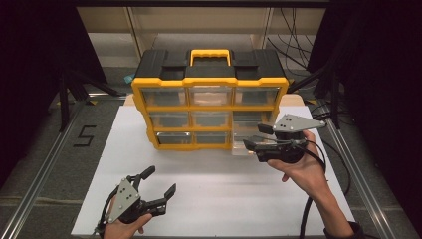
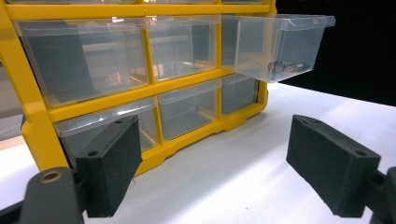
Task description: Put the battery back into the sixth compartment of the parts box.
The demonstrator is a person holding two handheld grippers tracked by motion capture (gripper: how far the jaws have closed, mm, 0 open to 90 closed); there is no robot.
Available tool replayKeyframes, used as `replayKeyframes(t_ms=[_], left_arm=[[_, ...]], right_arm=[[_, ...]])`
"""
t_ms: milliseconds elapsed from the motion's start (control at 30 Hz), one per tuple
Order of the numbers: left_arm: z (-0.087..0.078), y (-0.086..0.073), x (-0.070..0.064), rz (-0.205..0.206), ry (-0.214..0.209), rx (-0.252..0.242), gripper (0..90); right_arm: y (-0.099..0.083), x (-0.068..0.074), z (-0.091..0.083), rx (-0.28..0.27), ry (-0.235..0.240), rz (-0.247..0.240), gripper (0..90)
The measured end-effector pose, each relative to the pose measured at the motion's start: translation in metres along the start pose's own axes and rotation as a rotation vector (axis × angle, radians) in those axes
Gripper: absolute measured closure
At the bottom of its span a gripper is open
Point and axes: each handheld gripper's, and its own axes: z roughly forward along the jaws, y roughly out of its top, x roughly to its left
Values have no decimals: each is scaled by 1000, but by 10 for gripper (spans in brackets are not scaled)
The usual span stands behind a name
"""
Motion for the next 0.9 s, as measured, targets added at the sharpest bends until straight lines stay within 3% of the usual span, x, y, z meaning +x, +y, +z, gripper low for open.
replayKeyframes(t_ms=[900], left_arm=[[0,0,0,2,-4,2,173]], right_arm=[[-26,25,-4,-75,21,17,261]])
